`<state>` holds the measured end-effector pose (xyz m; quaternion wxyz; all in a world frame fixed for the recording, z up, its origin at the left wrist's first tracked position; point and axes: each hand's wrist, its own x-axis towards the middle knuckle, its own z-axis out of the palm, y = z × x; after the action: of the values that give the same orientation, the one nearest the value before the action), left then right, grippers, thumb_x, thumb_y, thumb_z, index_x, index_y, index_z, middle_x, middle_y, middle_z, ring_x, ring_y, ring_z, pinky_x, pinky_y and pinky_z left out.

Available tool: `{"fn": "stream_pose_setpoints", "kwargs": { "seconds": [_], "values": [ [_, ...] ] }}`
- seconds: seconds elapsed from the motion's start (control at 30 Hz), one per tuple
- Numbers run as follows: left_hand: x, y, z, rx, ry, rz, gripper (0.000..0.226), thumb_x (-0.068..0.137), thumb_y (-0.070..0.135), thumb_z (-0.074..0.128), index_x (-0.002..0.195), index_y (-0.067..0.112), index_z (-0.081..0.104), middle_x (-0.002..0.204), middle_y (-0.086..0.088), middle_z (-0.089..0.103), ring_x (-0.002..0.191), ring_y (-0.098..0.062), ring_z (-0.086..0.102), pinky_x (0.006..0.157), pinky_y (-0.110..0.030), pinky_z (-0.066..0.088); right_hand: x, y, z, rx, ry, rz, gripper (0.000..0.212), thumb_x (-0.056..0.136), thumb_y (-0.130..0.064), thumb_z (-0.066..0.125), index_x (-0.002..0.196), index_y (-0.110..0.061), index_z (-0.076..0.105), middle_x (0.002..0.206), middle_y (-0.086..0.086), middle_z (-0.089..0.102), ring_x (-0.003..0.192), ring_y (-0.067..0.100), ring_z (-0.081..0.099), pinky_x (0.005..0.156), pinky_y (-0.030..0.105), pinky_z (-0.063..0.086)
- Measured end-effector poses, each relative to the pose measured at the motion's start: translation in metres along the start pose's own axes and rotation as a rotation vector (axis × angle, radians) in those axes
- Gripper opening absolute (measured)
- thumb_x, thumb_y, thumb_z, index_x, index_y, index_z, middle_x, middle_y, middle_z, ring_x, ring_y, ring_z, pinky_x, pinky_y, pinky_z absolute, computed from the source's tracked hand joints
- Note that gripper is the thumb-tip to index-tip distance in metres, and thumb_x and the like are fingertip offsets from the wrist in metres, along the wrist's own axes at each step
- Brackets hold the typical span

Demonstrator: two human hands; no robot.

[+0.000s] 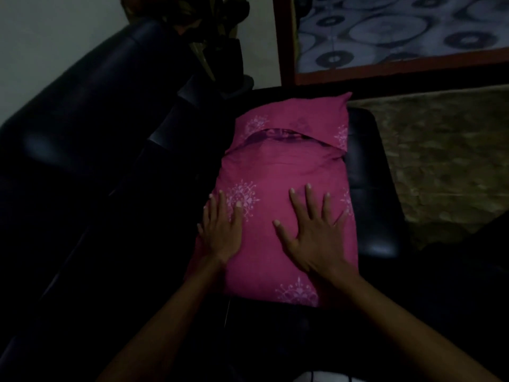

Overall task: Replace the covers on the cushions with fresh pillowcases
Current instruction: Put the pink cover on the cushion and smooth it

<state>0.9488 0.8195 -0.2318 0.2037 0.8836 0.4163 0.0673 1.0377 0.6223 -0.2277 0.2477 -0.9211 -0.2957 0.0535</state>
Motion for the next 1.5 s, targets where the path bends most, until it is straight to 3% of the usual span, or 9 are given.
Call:
{"fn": "stream_pose_setpoints", "kwargs": {
  "seconds": [0.37,0.6,0.73,0.87,1.0,1.23,1.33,1.4,1.5],
  "values": [
    [-0.011,-0.016,0.01,-0.079,0.069,0.081,0.08,0.088,0.07,0.004,0.159,0.034,0.009,0.168,0.005,0.005,0.154,-0.018,0.007,0.124,-0.049,0.008,-0.011,0.002,-0.001,0.048,-0.007,0.01,0.079,0.092,-0.078,0.028,0.158,-0.048,-0.004,0.169,-0.011,-0.012,0.156,0.03,-0.009,0.119,0.065,-0.006],
    [0.012,0.023,-0.016,-0.087,-0.013,0.132,0.072,0.095,0.06,0.026,0.16,0.031,0.01,0.168,-0.001,0.002,0.154,-0.023,0.001,0.124,-0.051,0.004,0.03,0.06,-0.035,0.385,0.009,0.583,0.102,0.079,-0.084,0.045,0.157,-0.021,0.026,0.158,0.019,0.034,0.144,0.041,0.033,0.116,0.053,0.029],
    [0.027,0.044,-0.002,-0.1,-0.089,0.103,0.061,0.101,0.061,0.024,0.157,0.043,0.011,0.167,0.011,0.007,0.154,-0.021,0.003,0.119,-0.064,0.002,0.054,0.084,-0.022,0.697,-0.081,0.645,0.118,0.05,-0.094,0.062,0.142,-0.019,0.055,0.133,0.008,0.066,0.118,0.03,0.065,0.103,0.045,0.051],
    [0.038,0.041,-0.003,-0.095,-0.125,0.112,0.061,0.098,0.066,0.022,0.156,0.047,0.013,0.166,0.014,0.009,0.154,-0.022,0.006,0.118,-0.065,0.003,0.055,0.074,-0.031,0.818,-0.03,0.556,0.084,0.068,-0.07,0.07,0.128,-0.012,0.069,0.122,0.007,0.072,0.112,0.025,0.068,0.1,0.043,0.054],
    [0.052,0.04,-0.01,-0.205,-0.202,0.088,0.098,0.072,0.095,0.004,0.156,0.046,0.007,0.167,0.013,0.008,0.154,-0.021,0.004,0.122,-0.056,0.004,0.054,0.056,-0.068,0.862,0.091,0.425,0.036,0.093,-0.033,0.07,0.117,-0.006,0.074,0.097,0.001,0.074,0.085,0.013,0.068,0.079,0.026,0.049],
    [0.054,0.097,-0.019,-0.727,-0.217,0.185,0.088,0.085,0.084,0.016,0.158,0.034,0.019,0.165,0.011,0.019,0.151,-0.01,0.017,0.126,-0.04,0.011,0.087,0.005,-0.174,0.778,0.278,0.249,0.029,0.086,-0.043,0.07,0.093,-0.016,0.078,0.086,-0.005,0.077,0.082,0.012,0.071,0.079,0.034,0.057],
    [0.064,0.126,-0.02,-0.957,-0.381,0.257,0.061,0.102,0.063,0.024,0.148,0.029,0.044,0.15,0.004,0.049,0.138,-0.009,0.045,0.114,-0.035,0.038,0.102,-0.027,-0.219,0.604,0.317,0.109,0.034,0.092,-0.039,0.067,0.076,-0.009,0.07,0.076,0.004,0.072,0.069,0.015,0.065,0.066,0.035,0.049],
    [0.072,0.141,-0.03,-0.953,-0.486,0.297,0.044,0.108,0.048,0.021,0.137,0.032,0.051,0.133,0.01,0.059,0.118,0.0,0.057,0.099,-0.022,0.045,0.111,-0.051,-0.241,0.443,0.315,0.028,0.036,0.093,-0.037,0.066,0.067,-0.012,0.064,0.073,0.005,0.068,0.07,0.018,0.062,0.065,0.034,0.044],
    [0.108,0.142,-0.049,-0.813,-0.586,0.308,0.056,0.099,0.068,0.032,0.146,0.039,0.043,0.146,0.01,0.049,0.129,-0.008,0.049,0.115,-0.035,0.035,0.125,-0.084,-0.25,0.185,0.258,-0.085,0.03,0.094,-0.034,0.064,0.07,-0.016,0.06,0.077,0.004,0.065,0.075,0.022,0.061,0.071,0.031,0.045]
  ]
}}
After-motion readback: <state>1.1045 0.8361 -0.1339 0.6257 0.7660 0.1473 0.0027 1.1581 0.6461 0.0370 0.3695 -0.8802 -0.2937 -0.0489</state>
